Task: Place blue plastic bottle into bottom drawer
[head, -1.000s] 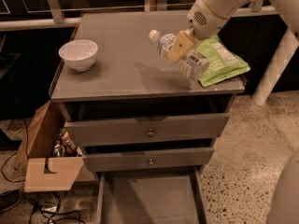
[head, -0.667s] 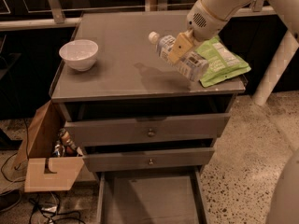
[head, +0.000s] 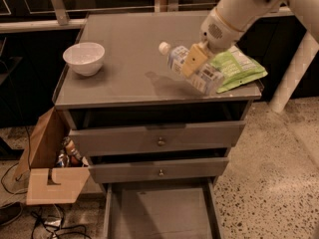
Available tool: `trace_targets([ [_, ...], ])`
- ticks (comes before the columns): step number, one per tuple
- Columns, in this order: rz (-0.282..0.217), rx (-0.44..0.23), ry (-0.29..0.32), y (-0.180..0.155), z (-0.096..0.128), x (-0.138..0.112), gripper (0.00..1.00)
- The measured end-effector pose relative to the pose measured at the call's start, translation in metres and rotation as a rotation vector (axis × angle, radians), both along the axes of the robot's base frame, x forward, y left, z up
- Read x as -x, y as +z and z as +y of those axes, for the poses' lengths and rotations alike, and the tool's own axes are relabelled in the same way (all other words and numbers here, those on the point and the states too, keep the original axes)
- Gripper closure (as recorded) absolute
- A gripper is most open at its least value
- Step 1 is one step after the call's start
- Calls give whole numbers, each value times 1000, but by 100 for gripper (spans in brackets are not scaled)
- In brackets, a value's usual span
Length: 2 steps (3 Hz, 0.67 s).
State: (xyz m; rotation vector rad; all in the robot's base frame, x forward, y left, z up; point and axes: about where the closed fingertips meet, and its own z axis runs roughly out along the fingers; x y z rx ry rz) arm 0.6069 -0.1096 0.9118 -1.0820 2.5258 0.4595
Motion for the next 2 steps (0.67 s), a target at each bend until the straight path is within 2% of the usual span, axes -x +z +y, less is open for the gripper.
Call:
trace_targets([
  [1,45,-21,60,-23,2,55,100],
  [2,106,-6,73,-50,2,73,100],
])
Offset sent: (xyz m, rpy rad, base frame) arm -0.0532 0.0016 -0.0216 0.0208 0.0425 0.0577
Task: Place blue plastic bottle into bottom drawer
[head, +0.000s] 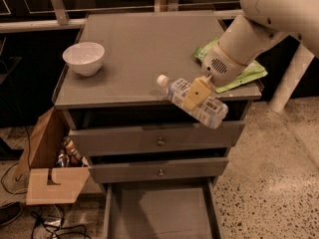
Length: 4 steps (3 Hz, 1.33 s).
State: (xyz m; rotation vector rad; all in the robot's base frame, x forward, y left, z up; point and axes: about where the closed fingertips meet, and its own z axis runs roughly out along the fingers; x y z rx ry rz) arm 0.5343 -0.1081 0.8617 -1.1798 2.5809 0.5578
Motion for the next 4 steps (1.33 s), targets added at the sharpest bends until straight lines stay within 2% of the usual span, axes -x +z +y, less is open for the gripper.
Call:
trace_targets([
  [1,0,0,0,0,0,0,100],
  [2,30,-9,-17,-19,8,14,100],
  [3,92,-27,-34,-50,21,57,100],
  [4,127,-43,-13,-55,27,101,100],
])
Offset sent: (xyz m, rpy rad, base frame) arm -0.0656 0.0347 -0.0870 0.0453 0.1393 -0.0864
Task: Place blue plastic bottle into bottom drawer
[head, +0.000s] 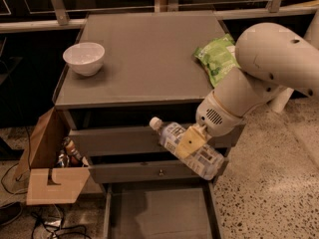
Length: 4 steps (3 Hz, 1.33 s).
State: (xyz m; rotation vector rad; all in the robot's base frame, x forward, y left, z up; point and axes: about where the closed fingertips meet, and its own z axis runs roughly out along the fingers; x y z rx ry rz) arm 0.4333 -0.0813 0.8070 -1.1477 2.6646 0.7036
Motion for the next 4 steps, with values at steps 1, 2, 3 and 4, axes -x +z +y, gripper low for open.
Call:
trace_targets([
  [1,-1,-4,-3,0,-1,-2,100],
  [2,51,-9,-23,-33,0,12,100],
  [3,120,-27,-50,-75,-4,30,100],
  [4,120,-27,-50,-75,-4,30,100],
])
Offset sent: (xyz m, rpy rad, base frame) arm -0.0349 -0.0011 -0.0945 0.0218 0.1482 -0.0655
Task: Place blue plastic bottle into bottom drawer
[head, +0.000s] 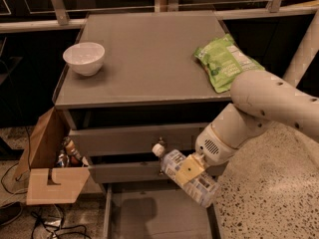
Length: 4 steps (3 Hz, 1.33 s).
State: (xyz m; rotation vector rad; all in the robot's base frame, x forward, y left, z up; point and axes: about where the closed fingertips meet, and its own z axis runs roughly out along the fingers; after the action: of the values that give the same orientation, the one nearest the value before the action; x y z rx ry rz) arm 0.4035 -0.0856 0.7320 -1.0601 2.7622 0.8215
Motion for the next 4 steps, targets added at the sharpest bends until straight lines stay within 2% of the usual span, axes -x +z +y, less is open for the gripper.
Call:
trace_targets([
  [1,56,-1,-23,-37,12,11,100],
  [2,111,10,-73,-90,24,17,100],
  [3,156,21,-115,-126,33,23,100],
  [4,156,21,-120,-128,33,23,100],
])
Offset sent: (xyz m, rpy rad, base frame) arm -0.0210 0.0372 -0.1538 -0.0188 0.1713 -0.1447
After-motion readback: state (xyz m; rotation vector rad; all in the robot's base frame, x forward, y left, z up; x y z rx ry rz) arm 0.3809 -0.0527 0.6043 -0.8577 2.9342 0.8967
